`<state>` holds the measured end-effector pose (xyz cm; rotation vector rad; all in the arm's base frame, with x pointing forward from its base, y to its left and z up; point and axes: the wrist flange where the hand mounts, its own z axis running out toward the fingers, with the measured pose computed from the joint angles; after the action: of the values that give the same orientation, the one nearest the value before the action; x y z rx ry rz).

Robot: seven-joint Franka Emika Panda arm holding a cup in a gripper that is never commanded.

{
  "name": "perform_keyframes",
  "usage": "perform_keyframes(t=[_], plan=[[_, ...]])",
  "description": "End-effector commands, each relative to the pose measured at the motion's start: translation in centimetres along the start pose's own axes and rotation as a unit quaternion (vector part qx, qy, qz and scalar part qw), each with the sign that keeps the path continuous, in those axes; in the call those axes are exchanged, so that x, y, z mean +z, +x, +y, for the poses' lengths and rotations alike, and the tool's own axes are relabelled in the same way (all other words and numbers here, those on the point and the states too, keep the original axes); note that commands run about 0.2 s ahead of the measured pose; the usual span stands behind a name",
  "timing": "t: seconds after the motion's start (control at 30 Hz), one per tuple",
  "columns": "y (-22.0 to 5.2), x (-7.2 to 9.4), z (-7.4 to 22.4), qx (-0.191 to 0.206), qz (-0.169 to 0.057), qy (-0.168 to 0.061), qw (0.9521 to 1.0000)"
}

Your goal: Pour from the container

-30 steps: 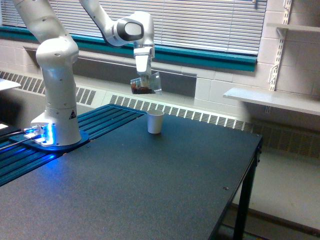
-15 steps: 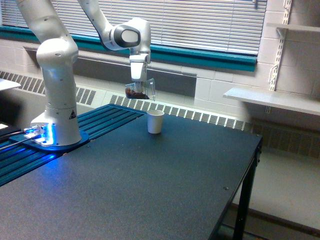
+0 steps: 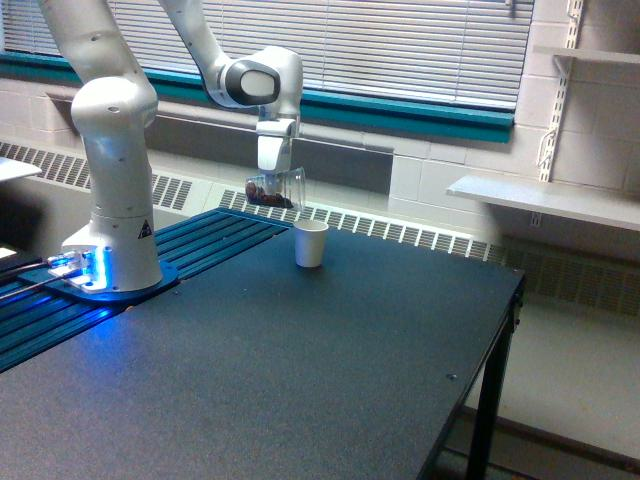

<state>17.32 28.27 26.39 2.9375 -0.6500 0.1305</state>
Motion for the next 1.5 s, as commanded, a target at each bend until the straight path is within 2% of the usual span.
perform_keyframes(t=[0.03,0.4,0.87,1.5], plan=[[0.2,0.7,0.0,-0.025,-0.012,-0.005,0.9996],[1.4,1.2,-0.3,-0.039,-0.025,-0.01,0.9989],[2.1,2.0,-0.7,-0.067,-0.055,-0.024,0.9959],[3.0,2.1,-1.8,-0.1,-0.068,-0.041,0.9919]])
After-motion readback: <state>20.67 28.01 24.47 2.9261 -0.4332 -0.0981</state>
